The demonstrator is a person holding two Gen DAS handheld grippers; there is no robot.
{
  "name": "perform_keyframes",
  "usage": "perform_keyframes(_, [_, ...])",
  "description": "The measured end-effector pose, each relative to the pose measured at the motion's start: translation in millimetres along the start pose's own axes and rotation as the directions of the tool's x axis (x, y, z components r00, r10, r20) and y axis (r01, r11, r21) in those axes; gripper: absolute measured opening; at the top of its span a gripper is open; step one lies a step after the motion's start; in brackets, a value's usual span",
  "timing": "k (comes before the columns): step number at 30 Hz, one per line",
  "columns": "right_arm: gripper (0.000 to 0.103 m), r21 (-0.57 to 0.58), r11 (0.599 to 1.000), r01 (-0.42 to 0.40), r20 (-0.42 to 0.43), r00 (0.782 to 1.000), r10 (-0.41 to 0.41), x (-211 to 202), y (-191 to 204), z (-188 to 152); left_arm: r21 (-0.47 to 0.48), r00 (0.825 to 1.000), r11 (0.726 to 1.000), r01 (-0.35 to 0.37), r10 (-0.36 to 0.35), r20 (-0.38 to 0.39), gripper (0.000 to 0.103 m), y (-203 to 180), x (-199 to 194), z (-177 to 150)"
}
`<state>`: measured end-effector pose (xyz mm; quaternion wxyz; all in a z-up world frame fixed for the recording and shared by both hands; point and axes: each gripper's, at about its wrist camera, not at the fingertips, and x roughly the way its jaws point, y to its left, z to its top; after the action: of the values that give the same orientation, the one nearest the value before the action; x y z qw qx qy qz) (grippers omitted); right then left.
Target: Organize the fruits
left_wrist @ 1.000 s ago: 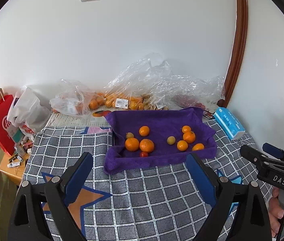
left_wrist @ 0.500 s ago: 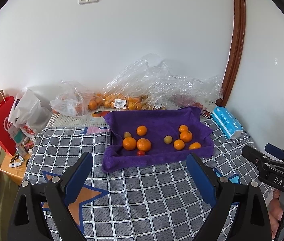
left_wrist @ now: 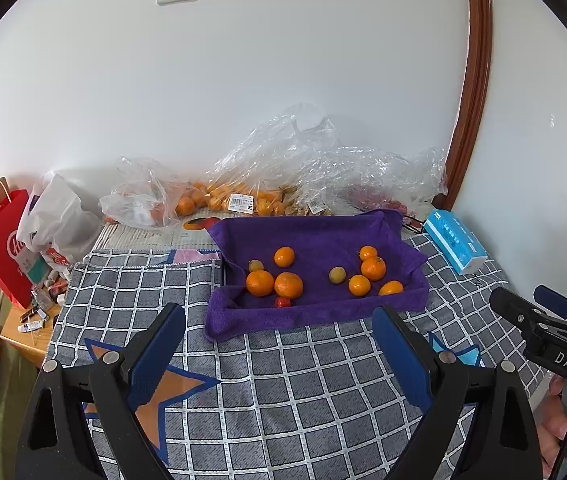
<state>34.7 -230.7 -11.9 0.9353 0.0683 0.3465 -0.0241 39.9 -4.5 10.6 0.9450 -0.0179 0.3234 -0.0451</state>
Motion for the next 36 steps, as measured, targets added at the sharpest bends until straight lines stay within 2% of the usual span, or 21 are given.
perform_keyframes(15, [0.099, -0.009, 1.0, 0.002, 0.0, 1.0, -0.002, -5, 2, 1, -0.004, 1.0, 1.0, -0.011, 0.011, 0.021, 0.094, -2, -10, 4])
perform_keyframes(36, [0.099, 0.003, 1.0, -0.002, 0.004, 1.0, 0.002, -12, 0, -2, 0.002, 0.999, 1.0, 0.012, -0.012, 0.033, 0.094, -2, -19, 5])
